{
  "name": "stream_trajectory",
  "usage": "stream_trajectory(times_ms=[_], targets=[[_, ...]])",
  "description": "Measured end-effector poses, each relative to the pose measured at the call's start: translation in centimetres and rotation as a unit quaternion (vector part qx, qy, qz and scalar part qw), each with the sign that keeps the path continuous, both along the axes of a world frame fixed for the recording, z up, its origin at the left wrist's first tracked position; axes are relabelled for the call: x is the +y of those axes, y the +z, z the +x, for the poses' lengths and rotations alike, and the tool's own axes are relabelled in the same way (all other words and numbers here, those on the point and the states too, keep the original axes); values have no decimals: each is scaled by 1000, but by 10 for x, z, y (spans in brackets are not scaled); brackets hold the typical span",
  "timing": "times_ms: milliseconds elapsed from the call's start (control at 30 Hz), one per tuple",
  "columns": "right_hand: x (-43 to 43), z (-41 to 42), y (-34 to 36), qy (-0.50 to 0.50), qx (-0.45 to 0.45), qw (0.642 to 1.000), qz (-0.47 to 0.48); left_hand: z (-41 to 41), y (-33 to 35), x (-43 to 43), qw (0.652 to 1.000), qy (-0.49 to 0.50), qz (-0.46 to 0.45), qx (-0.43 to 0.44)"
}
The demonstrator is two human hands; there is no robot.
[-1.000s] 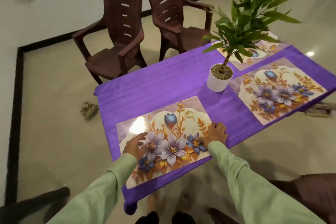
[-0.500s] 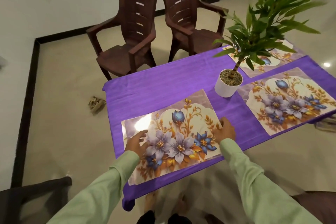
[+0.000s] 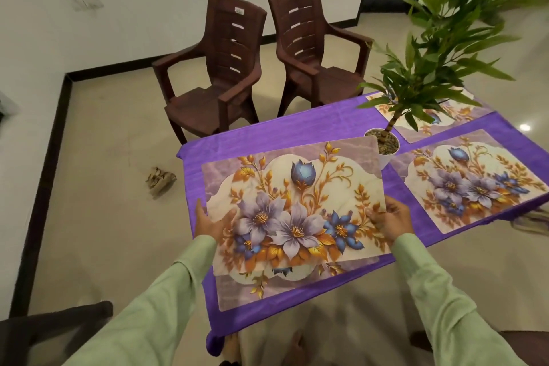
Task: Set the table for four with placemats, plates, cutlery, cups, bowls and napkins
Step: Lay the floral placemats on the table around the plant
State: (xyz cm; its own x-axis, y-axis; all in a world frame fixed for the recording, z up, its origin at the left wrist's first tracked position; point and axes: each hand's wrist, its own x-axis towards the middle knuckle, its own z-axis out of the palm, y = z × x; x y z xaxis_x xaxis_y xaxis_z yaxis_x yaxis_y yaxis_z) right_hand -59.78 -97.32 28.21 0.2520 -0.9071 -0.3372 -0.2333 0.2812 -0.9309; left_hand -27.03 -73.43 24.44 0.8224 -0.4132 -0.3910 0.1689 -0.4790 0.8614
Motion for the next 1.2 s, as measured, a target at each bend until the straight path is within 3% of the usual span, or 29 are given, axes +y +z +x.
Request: stream_trajectory(times_ms=[133, 233, 433, 733, 1200], targets=[[10, 20, 3, -9, -25, 1000, -2, 30, 23, 6, 994, 0, -101, 32], [24, 48, 4, -11, -21, 1000, -7, 63, 28, 17, 990, -30, -137, -5], [66, 132, -6, -31, -13, 999, -16, 146, 36, 43, 985, -13, -168, 32], [135, 265, 5, -94, -4, 995, -40, 286, 72, 64, 980, -61, -184, -53], [76, 402, 2, -224, -14, 973, -59, 447, 65, -84, 961, -193, -186, -63]])
